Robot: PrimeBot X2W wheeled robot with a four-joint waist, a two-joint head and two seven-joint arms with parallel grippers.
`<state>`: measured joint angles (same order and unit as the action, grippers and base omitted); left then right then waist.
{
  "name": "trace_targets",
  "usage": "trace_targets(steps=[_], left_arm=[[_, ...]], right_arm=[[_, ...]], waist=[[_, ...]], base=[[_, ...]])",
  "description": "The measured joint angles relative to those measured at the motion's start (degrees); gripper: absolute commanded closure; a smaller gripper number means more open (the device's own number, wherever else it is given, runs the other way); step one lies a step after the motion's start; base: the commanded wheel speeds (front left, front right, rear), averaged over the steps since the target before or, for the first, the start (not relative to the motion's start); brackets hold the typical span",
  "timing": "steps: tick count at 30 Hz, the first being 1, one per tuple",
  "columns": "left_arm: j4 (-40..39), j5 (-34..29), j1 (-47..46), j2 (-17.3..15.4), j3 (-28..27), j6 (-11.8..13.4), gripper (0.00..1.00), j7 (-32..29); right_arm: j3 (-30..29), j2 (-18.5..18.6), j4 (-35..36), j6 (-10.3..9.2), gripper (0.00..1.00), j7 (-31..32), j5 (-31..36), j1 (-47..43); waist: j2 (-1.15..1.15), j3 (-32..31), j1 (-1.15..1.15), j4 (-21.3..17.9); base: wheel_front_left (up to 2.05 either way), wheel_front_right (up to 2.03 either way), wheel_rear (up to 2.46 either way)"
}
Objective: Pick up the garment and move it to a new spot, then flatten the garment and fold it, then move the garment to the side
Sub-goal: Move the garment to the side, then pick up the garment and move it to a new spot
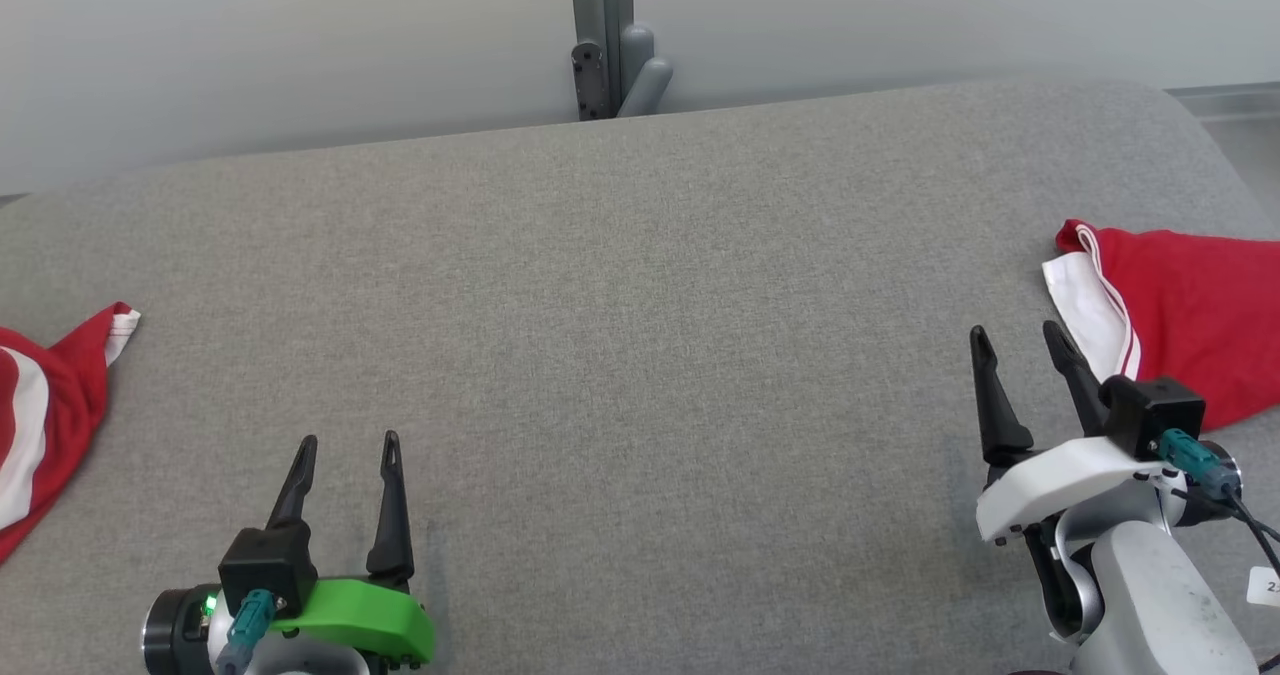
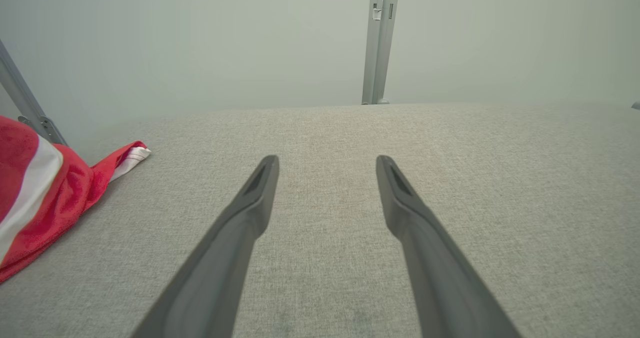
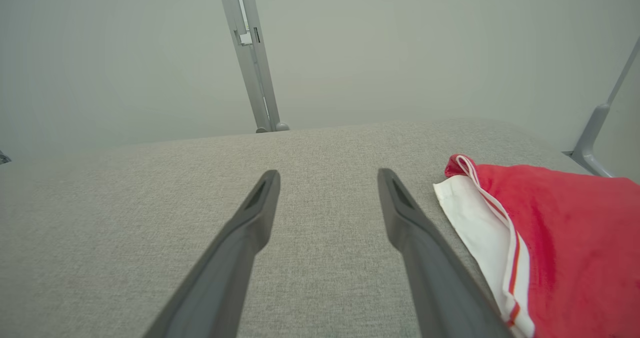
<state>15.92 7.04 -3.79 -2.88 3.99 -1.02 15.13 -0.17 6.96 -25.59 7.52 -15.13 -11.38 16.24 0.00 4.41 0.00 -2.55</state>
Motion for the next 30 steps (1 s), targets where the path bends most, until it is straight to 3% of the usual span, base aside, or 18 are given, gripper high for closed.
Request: trace_targets(steps=[15, 30], left_arm=[[1.3, 1.6, 3.9, 0.0, -1.2, 2.0, 0.00, 0.0], [0.3, 1.4, 5.5, 0.0, -2.2, 2.5, 0.00, 0.0]], right_arm=[[0.8, -2.7, 3.1, 0.00, 0.00, 0.0, 1.0, -6.9], [0.5, -4.0, 7.4, 0.00, 0.00, 0.0, 2.6, -12.2]], waist=[[0.00, -6.0, 0.00, 1.2], [0.00, -6.9, 0.00, 2.2]], base=[[0.00, 0.00, 0.00], [0.00, 0.00, 0.00]])
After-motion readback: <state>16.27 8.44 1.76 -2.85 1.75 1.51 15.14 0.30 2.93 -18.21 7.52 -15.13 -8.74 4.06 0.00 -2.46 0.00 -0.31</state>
